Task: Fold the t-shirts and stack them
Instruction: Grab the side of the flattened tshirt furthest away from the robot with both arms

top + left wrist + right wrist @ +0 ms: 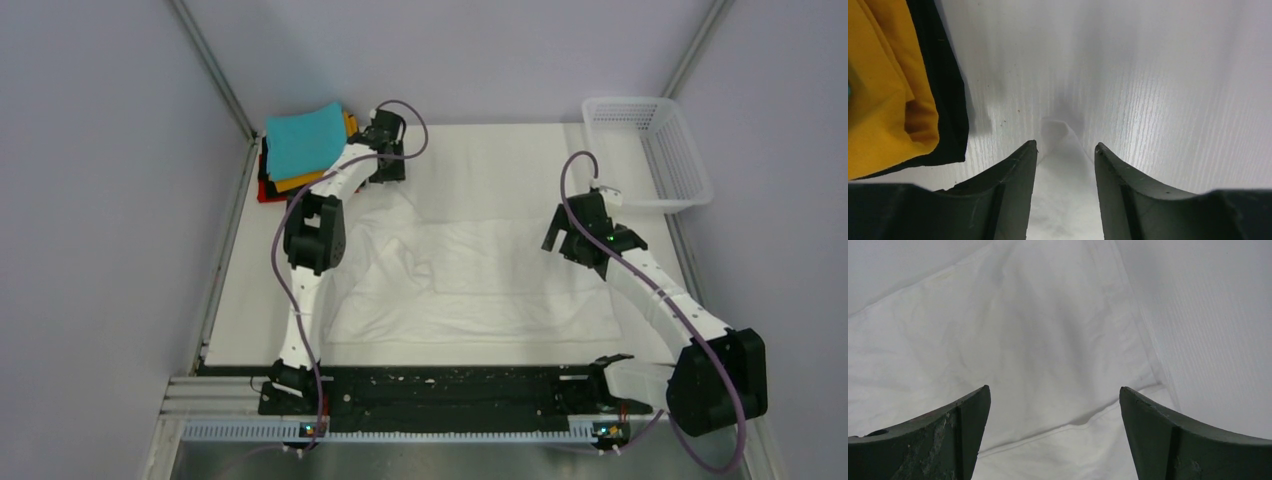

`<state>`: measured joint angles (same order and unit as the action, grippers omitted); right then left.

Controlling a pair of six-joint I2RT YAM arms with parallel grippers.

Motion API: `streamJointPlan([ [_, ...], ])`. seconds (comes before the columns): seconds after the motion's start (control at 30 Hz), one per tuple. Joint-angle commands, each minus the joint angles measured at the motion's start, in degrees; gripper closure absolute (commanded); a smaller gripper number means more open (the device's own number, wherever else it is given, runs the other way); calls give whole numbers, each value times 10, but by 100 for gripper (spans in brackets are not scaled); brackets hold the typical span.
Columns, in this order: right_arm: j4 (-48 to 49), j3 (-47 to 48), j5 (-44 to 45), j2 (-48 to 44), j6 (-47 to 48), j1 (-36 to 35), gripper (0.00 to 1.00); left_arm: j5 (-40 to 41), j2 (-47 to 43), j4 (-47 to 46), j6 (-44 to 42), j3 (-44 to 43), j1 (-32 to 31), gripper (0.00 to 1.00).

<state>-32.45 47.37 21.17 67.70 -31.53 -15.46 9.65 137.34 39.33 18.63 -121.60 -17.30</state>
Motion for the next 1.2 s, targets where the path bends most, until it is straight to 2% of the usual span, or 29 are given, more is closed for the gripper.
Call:
streamJointPlan([
  [0.0,17,10,2,-1,8,9,1,5,8,17,0,2,-5,49],
  [0.07,17,7,3,-4,9,10,1,16,12,25,0,2,-6,50],
  [0.1,16,7,4,-6,9,12,1,20,14,30,0,2,-7,55],
  [0.17,19,5,7,-7,12,15,1,23,16,34,0,4,-7,65],
  [0.33,27,22,34,11,16,28,1,4,5,33,7,4,-8,97],
  [0.37,27,31,44,21,16,31,1,0,0,33,8,5,-8,100],
  [0.5,28,92,93,97,10,33,3,-11,-41,22,15,34,-16,100],
  [0.93,40,341,188,428,-35,33,12,-21,-199,-16,67,206,-37,100],
  [1.03,17,390,200,479,-36,34,13,-22,-225,-28,73,242,-41,100],
  [1.17,-2,411,213,516,-41,34,13,-24,-248,-33,76,266,-46,100],
])
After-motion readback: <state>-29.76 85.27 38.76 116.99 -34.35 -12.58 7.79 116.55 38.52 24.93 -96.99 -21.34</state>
